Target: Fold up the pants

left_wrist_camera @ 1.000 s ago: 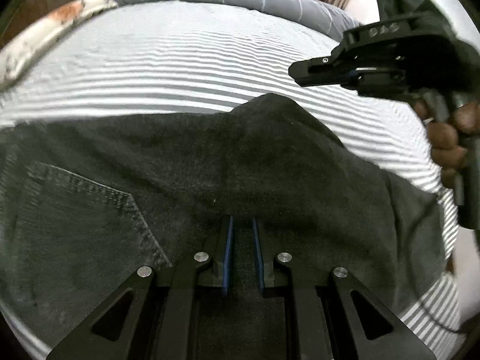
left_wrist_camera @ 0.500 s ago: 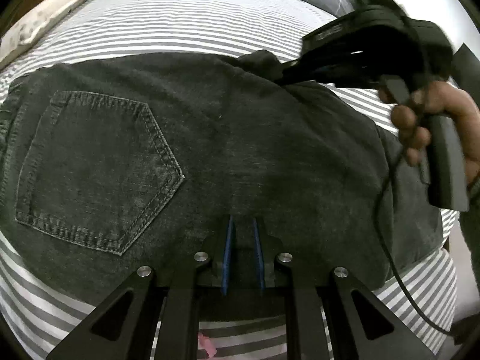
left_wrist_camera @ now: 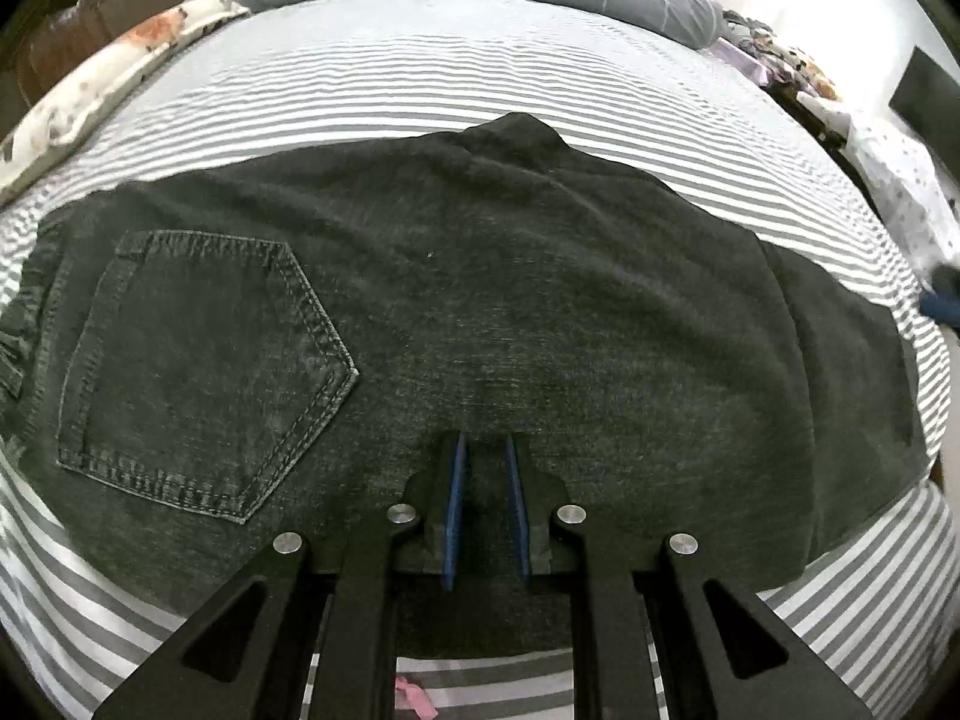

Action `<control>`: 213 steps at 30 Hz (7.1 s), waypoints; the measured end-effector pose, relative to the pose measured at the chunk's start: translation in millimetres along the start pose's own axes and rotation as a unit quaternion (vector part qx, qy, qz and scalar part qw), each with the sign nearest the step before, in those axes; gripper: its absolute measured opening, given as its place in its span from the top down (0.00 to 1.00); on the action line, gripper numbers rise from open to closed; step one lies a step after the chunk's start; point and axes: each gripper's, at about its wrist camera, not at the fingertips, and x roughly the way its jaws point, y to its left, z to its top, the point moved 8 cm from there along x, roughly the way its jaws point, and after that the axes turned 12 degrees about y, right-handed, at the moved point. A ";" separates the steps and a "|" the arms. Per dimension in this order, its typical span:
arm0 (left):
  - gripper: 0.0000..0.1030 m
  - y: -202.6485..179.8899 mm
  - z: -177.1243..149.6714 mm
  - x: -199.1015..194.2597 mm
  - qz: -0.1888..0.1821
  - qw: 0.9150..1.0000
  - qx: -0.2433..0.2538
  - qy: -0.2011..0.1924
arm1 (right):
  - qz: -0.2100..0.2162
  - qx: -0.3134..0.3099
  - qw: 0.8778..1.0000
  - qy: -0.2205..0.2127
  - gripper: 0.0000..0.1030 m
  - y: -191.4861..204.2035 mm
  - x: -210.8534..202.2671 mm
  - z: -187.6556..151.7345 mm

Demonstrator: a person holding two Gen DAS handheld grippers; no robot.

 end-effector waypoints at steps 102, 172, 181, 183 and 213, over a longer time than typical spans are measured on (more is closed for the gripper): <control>0.64 38.9 24.5 -56.9 -0.111 0.990 -0.084 -0.038 | 0.060 -0.053 0.985 0.156 0.80 164.2 207.0 -63.5; 0.64 84.2 0.7 -71.1 -0.080 0.993 -0.082 -0.019 | -0.172 -0.074 0.976 0.111 0.46 33.1 132.1 -101.3; 0.63 215.6 -18.0 -98.2 -0.080 0.972 -0.218 -0.040 | -0.103 -0.002 0.991 0.088 0.45 35.8 110.6 -86.0; 0.63 239.0 -22.8 -99.6 -0.091 0.963 -0.249 -0.042 | -0.107 -0.003 0.991 0.085 0.45 40.3 110.6 -85.1; 0.57 333.5 -8.4 -30.2 -0.267 0.883 -0.382 -0.054 | -0.118 -0.017 0.989 0.091 0.45 82.4 138.5 -63.7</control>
